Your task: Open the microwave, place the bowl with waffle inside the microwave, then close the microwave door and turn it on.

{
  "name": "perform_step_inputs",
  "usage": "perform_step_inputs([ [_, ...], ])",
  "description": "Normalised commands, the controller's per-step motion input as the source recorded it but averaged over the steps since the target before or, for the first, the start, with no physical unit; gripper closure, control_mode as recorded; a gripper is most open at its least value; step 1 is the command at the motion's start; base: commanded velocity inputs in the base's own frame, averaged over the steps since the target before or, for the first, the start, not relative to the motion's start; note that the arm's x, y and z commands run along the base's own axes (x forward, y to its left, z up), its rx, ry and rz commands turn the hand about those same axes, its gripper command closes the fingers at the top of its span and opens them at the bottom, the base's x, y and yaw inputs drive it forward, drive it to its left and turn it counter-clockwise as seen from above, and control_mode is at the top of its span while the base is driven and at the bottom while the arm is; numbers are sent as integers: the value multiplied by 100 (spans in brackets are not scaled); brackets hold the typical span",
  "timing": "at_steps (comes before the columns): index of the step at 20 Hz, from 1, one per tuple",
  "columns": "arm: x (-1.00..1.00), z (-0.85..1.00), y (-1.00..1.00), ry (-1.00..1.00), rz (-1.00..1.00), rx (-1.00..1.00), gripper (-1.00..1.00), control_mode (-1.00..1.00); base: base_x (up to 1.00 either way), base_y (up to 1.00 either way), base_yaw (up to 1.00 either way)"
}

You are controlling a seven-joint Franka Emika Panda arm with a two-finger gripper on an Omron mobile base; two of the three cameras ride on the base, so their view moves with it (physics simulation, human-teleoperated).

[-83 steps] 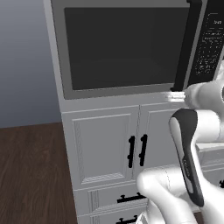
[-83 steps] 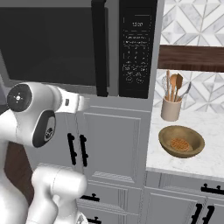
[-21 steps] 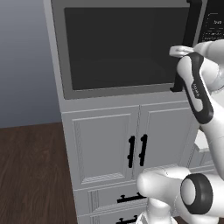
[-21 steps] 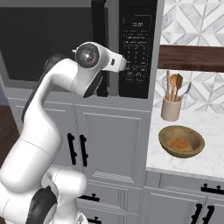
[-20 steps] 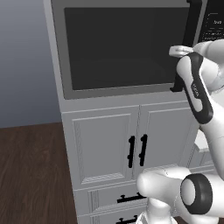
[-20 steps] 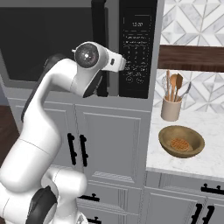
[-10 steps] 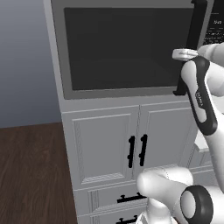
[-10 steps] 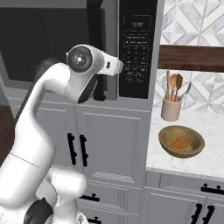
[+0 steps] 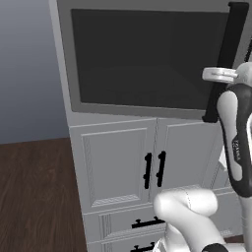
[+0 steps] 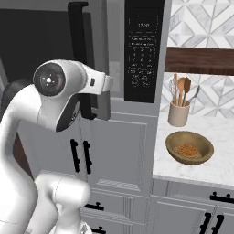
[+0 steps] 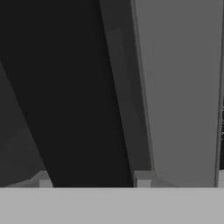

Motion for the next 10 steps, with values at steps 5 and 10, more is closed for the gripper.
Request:
perform_step_inputs([
  [5,-100,12,30,2,-1,-1,100,-100,0,0,0],
  [10,-100,1,37,0,-4,-6,100,-100,0,0,0],
])
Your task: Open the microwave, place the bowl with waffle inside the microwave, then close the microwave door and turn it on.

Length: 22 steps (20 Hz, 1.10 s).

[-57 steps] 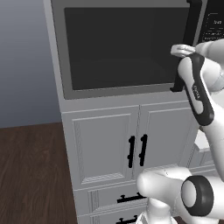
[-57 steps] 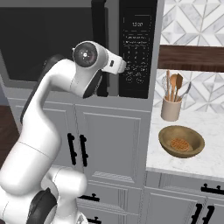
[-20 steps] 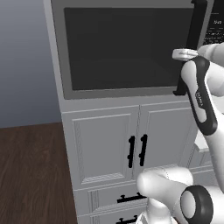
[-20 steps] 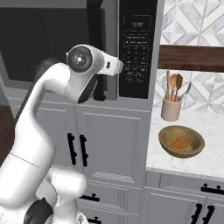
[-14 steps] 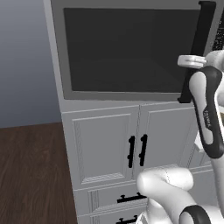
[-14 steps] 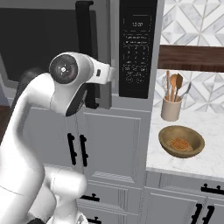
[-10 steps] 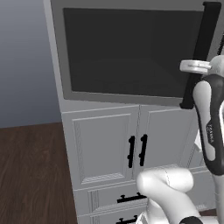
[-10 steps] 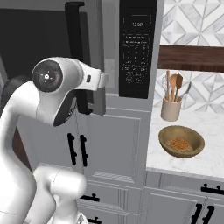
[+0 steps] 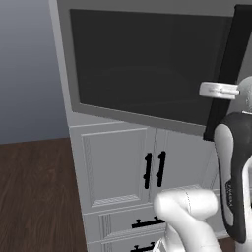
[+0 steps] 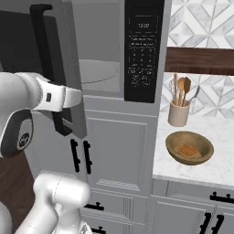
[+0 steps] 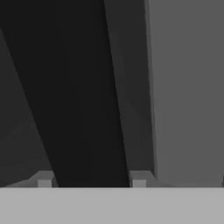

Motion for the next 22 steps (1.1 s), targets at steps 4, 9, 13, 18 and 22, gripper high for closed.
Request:
perform_step_inputs([
  [4,-100,0,59,0,-7,-14,100,-100,0,0,0],
  [9,-100,0,83,0,-8,-23,-100,-100,0,0,0],
  [13,-75,-4,46,0,2,-21,-100,-100,0,0,0],
  [18,-99,-35,22,1,2,-20,-100,-100,0,0,0],
  [22,-59,1,-47,1,-1,-1,-100,-100,0,0,0],
])
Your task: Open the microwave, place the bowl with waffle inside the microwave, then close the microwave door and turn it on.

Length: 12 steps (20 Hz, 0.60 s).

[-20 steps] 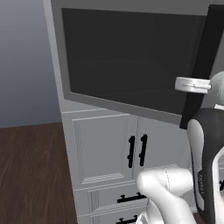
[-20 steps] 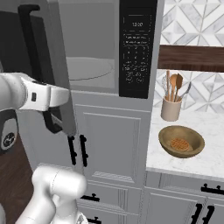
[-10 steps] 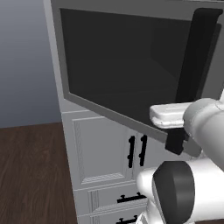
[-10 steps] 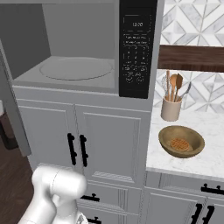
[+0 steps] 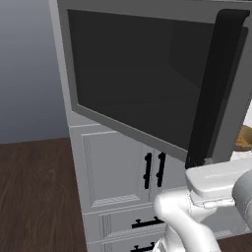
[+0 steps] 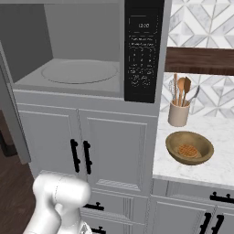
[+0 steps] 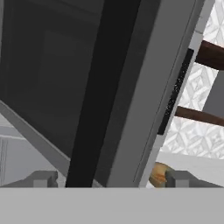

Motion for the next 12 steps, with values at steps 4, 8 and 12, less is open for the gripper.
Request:
perform_step_inputs([
  [4,9,13,-100,5,7,12,-100,-100,0,0,0],
  [8,54,0,-99,8,29,16,-100,-100,0,0,0],
  [12,10,0,-100,9,35,11,-100,-100,0,0,0],
])
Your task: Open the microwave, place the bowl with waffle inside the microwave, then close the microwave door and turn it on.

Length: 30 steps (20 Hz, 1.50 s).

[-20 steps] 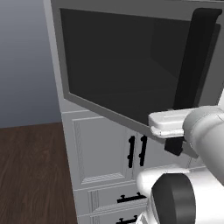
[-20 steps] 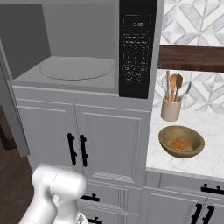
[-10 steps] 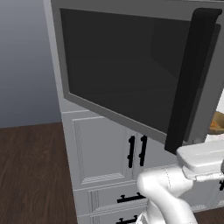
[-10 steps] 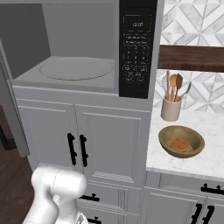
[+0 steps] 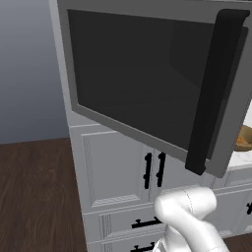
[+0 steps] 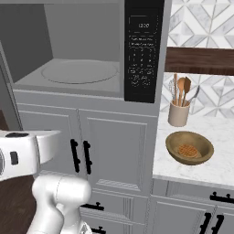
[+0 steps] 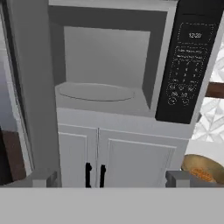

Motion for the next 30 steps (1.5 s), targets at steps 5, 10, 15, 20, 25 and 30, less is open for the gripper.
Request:
perform_step_inputs([
  [5,20,0,-75,9,40,27,-100,-100,0,0,0],
  [10,100,-20,-11,24,35,43,-100,-100,0,0,0],
  [15,100,-64,6,21,29,44,-100,-100,0,0,0],
  [20,100,-28,20,21,25,45,-100,-100,0,0,0],
  [25,96,0,76,25,13,7,-100,-100,0,0,0],
  [30,60,0,74,23,19,0,-100,-100,0,0,0],
])
